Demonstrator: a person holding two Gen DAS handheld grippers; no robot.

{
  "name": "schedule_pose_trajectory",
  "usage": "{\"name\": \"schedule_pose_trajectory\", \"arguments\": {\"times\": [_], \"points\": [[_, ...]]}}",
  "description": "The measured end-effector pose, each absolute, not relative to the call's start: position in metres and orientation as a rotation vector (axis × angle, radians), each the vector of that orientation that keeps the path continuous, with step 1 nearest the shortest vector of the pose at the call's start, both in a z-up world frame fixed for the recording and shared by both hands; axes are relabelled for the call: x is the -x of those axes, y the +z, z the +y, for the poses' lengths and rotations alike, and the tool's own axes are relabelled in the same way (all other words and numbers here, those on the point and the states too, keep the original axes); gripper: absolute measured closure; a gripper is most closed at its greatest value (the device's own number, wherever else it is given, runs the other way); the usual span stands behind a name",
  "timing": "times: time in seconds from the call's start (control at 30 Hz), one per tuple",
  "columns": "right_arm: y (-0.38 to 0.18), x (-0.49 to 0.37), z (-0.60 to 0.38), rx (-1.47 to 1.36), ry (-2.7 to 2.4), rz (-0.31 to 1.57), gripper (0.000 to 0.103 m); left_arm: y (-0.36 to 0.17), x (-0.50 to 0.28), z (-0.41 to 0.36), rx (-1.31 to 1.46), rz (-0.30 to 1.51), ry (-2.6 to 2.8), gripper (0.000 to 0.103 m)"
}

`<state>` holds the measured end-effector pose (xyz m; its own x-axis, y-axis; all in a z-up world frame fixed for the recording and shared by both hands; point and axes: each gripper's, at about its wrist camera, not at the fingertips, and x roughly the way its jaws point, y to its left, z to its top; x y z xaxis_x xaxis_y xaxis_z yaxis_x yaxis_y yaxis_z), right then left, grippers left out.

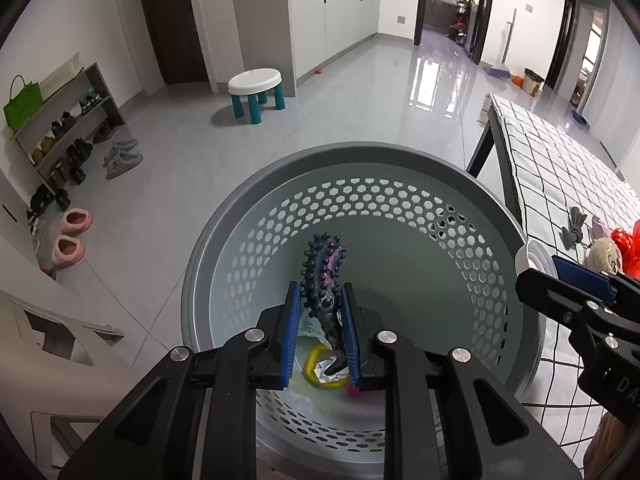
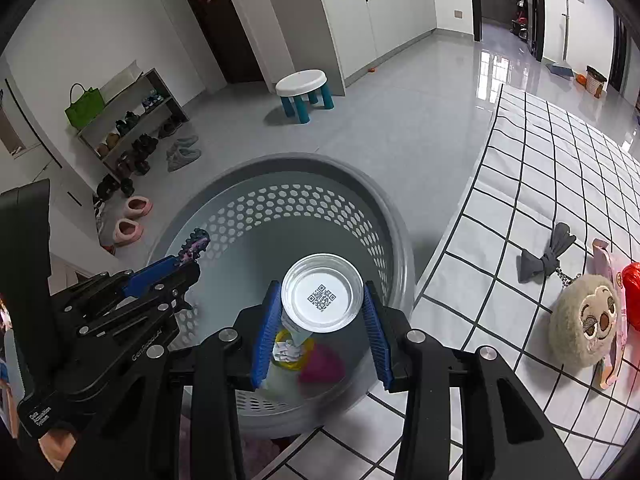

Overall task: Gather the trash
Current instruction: 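Carry the lid and strap over the grey basket and open both grippers, then move both tools back toward the plush sloth and pink wrapper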

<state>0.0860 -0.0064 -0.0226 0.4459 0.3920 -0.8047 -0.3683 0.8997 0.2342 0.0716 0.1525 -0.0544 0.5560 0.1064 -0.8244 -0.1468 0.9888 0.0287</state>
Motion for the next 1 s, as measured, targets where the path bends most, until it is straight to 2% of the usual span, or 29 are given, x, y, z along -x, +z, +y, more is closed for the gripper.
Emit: {"name": "schedule_pose_trajectory", "arguments": {"times": [0.17, 0.23, 0.3, 0.33, 0.37, 1.0], "points": [[-0.024, -0.085, -0.005, -0.023, 0.473, 1.004, 0.064, -0.052, -0.070, 0.155, 0.052, 0.964, 0.150, 0.081], [-0.024, -0.085, -0.005, -0.022, 0.474, 1.004, 0.063, -0.050, -0.070, 0.156, 0.050, 0.956, 0.155, 0.071], [-0.024, -0.085, -0.005, -0.025, 0.475, 1.005, 0.056, -0.048, -0.069, 0.156, 0.050, 0.948, 0.161, 0.050], [-0.025, -0.086, -0.006, -0.028, 0.476, 1.005, 0.047, -0.047, -0.068, 0.155, 0.050, 0.942, 0.164, 0.046], [-0.024, -0.086, -0.007, -0.033, 0.476, 1.000, 0.044, -0.046, -0.068, 0.156, 0.050, 0.935, 0.165, 0.043], [-0.022, -0.084, -0.013, -0.041, 0.465, 0.986, 0.044, -0.046, -0.069, 0.157, 0.059, 0.939, 0.160, 0.037]]}}
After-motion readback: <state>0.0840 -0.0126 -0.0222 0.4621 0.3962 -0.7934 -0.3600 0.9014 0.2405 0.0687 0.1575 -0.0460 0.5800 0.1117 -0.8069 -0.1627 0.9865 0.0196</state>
